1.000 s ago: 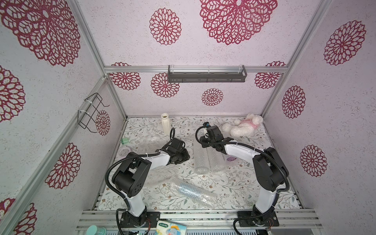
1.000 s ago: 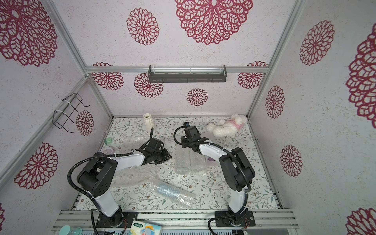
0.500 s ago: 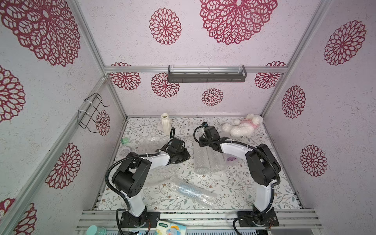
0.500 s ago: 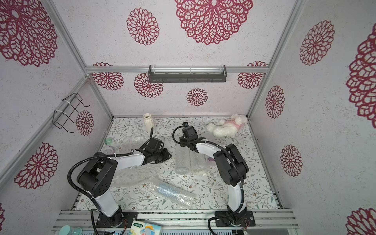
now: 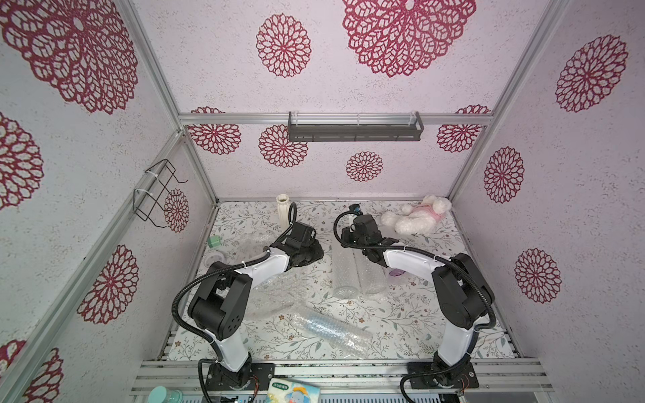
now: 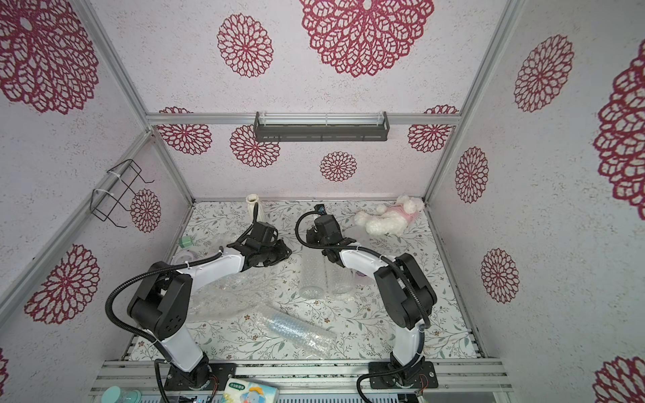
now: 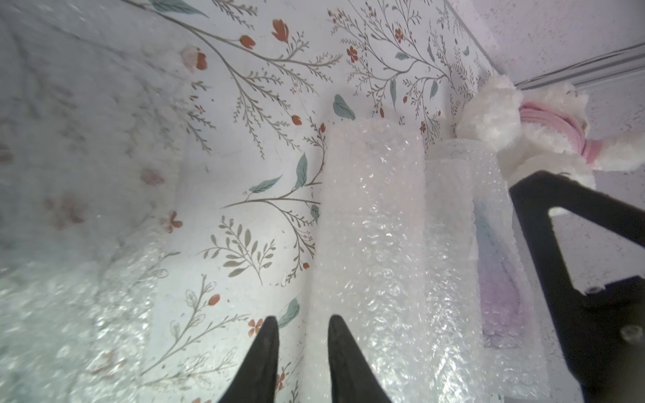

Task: Unwrap the vase from the bubble wrap
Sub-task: Unwrap the bubble wrap at the center of the board.

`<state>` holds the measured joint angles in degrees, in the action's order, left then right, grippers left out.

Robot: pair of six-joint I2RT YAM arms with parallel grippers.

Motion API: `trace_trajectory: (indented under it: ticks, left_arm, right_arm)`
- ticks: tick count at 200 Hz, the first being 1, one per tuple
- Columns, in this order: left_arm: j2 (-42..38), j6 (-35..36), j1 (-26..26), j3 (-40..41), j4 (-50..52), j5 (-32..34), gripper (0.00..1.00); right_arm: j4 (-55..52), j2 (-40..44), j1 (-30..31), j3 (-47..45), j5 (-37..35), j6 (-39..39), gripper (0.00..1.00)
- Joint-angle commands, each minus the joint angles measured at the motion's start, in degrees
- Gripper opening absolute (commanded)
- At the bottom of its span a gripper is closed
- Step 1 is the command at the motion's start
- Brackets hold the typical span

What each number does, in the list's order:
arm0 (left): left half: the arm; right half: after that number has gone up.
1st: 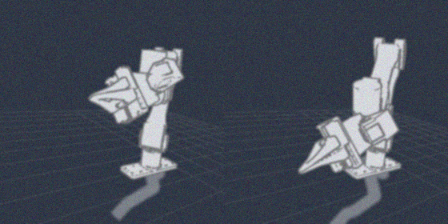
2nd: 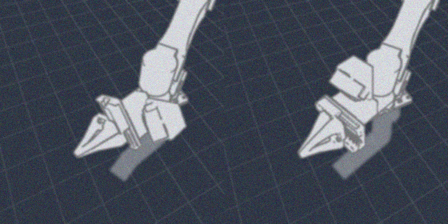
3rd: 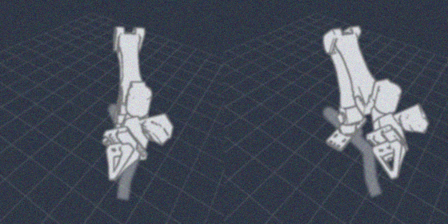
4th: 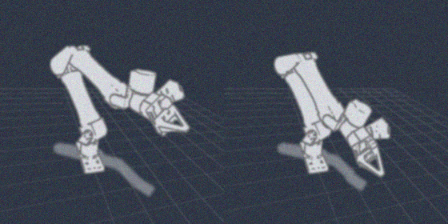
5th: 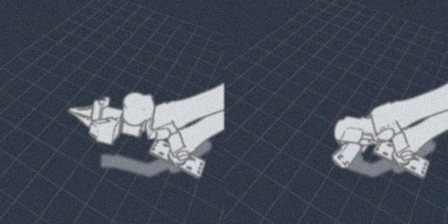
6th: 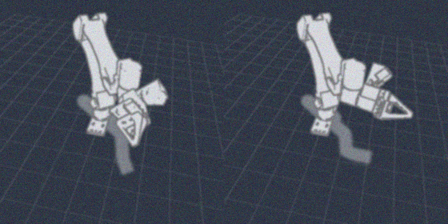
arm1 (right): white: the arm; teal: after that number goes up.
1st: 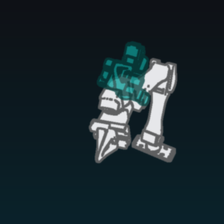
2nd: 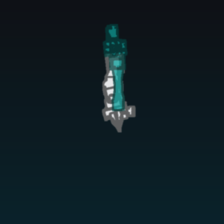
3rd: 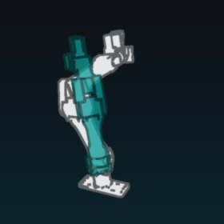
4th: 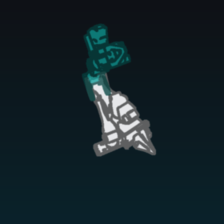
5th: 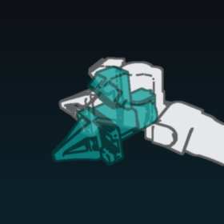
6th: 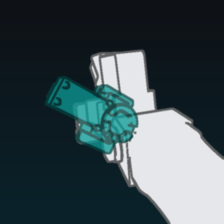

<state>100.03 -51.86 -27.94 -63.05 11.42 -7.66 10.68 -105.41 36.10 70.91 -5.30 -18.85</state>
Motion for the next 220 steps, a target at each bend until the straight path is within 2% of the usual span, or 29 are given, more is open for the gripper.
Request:
trace_trajectory:
  ticks: [1,32,51,121,197,220]
  left_arm:
    - [-3.1,0.2,0.2,-0.6,2.2,4.4,0.29]
    - [-3.9,-0.6,0.2,-0.6,3.0,7.4,0.30]
    - [-2.4,-1.6,0.2,-0.9,3.9,7.0,0.31]
    - [-3.0,-0.2,-1.3,-0.9,4.0,9.2,0.31]
    - [-3.4,-0.5,-1.3,0.8,-0.2,7.2,0.31]
    - [-3.1,-0.6,-1.3,1.4,-1.5,6.1,0.32]
  right_arm:
    - [2.0,0.9,1.6,2.6,0.7,-2.5,0.00]
    - [2.4,-0.8,2.6,4.1,1.9,-3.8,0.00]
    - [1.7,-1.3,3.1,5.2,1.9,-4.0,0.00]
    - [8.0,0.9,3.3,0.5,3.4,-5.8,0.00]
    - [6.8,3.1,3.2,1.8,4.9,-5.1,0.00]
    - [5.0,4.7,3.2,1.2,2.6,-4.1,0.00]
